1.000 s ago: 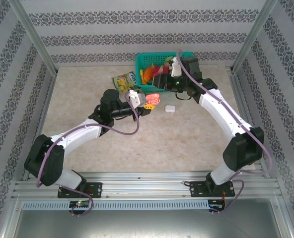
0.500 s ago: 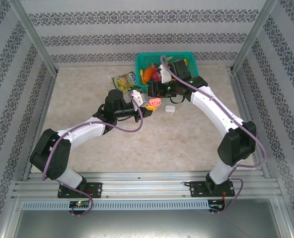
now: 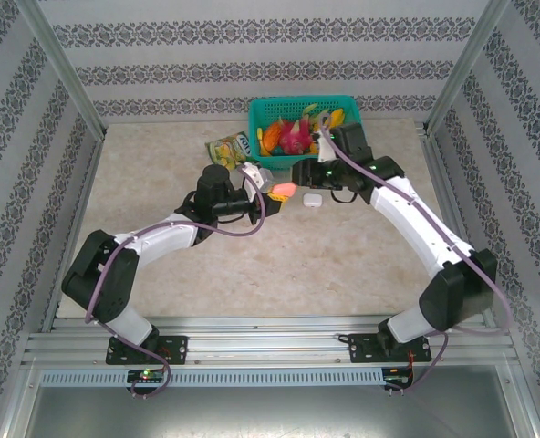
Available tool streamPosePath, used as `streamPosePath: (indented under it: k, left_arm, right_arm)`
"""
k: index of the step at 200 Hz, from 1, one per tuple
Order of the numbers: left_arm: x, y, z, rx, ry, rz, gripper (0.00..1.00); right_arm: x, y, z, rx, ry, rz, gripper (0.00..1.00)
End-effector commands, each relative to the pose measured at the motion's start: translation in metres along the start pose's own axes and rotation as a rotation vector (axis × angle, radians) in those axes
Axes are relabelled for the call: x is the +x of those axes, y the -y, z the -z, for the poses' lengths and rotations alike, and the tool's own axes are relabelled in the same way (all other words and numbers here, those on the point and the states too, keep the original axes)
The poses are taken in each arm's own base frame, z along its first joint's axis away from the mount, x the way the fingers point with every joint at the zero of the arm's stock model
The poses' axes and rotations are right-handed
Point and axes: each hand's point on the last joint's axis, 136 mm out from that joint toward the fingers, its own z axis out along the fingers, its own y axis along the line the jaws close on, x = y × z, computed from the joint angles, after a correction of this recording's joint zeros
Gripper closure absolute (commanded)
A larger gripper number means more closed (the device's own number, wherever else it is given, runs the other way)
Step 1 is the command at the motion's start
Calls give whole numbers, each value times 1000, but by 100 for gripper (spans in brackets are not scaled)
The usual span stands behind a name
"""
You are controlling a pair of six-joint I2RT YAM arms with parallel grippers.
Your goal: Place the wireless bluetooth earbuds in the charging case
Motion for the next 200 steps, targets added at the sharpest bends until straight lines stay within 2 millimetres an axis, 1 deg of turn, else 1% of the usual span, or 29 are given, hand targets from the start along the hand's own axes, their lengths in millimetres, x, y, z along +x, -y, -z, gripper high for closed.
streamPosePath:
  k: [1,19,37,54,74,82,106,132,137,170,200]
  left_arm:
    - [-2,-17,-4,-34,0,83,100]
    - [23,-25,-13,-51,-71,208,100]
    - [51,-32,-22,-64,-158,351,100]
    - [77,-36,-31,-76,-241,486,100]
    - [102,-40,-39,-83,-326,628,100]
    - [109,-44,-41,-104,-353,677,100]
    - [135,-46,-47,-124,-500,813,100]
    - [148,-47,-55,-109,-561,889,100]
    - [150,-47,-56,-109,-572,900,98]
    - [168,-52,-57,-131,-645,964,96]
    - [177,-56,-55,-142,-670,1015,87]
  right_arm:
    - [-15,32,17,68,127,-135,55]
    - [-6,53,20,113,143,-177,54]
    - [8,69,15,135,132,-216,53]
    - [21,79,9,149,117,-240,53]
    - [33,86,1,156,101,-262,53]
    - [36,88,-2,156,96,-266,53]
    - [41,94,-8,163,87,-277,53]
    - [45,97,-13,166,82,-285,53]
    - [46,97,-14,166,81,-286,53]
    - [46,98,-14,166,85,-287,52]
    - [44,97,-12,163,90,-285,51]
